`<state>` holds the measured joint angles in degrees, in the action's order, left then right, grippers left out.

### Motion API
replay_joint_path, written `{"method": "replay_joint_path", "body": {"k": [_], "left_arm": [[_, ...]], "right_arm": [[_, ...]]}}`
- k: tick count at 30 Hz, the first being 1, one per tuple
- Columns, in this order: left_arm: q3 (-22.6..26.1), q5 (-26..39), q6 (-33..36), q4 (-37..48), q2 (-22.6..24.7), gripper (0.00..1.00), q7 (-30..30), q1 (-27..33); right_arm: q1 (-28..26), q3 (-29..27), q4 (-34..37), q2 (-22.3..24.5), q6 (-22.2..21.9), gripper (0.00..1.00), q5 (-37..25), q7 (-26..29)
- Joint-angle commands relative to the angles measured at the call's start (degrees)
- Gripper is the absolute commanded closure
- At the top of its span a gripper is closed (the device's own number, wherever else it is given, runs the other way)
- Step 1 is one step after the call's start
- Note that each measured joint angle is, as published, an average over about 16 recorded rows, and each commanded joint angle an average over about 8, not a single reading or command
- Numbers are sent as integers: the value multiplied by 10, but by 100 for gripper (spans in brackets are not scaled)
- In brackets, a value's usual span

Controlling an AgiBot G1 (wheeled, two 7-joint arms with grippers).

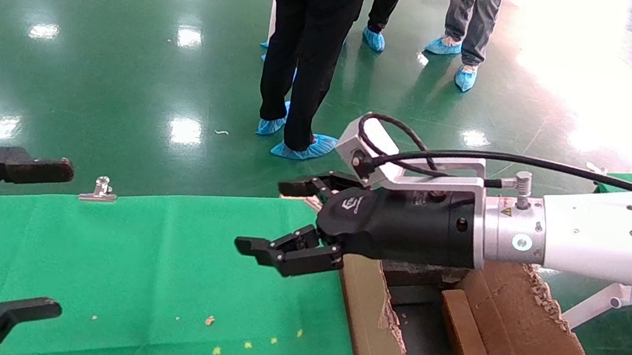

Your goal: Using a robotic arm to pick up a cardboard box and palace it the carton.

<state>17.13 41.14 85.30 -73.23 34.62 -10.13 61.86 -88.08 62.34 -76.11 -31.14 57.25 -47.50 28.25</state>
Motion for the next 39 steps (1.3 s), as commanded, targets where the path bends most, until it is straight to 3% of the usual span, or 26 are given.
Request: {"method": "replay_joint_path", "body": {"k": [1, 27, 33, 39], "left_arm": [[0, 0, 0, 0, 0, 0, 0, 0], [1, -1, 0, 0, 0, 0, 0, 0], [1, -1, 0, 0, 0, 0, 0, 0], [1, -1, -1, 0, 0, 0, 0, 0]], "right_arm": [[18, -31, 2, -3, 19, 0, 4, -12], [240, -419, 23, -35, 257, 0, 51, -158], [274, -480, 26, -40, 293, 0, 58, -179], [278, -488, 27, -41, 298, 0, 60, -181]]}}
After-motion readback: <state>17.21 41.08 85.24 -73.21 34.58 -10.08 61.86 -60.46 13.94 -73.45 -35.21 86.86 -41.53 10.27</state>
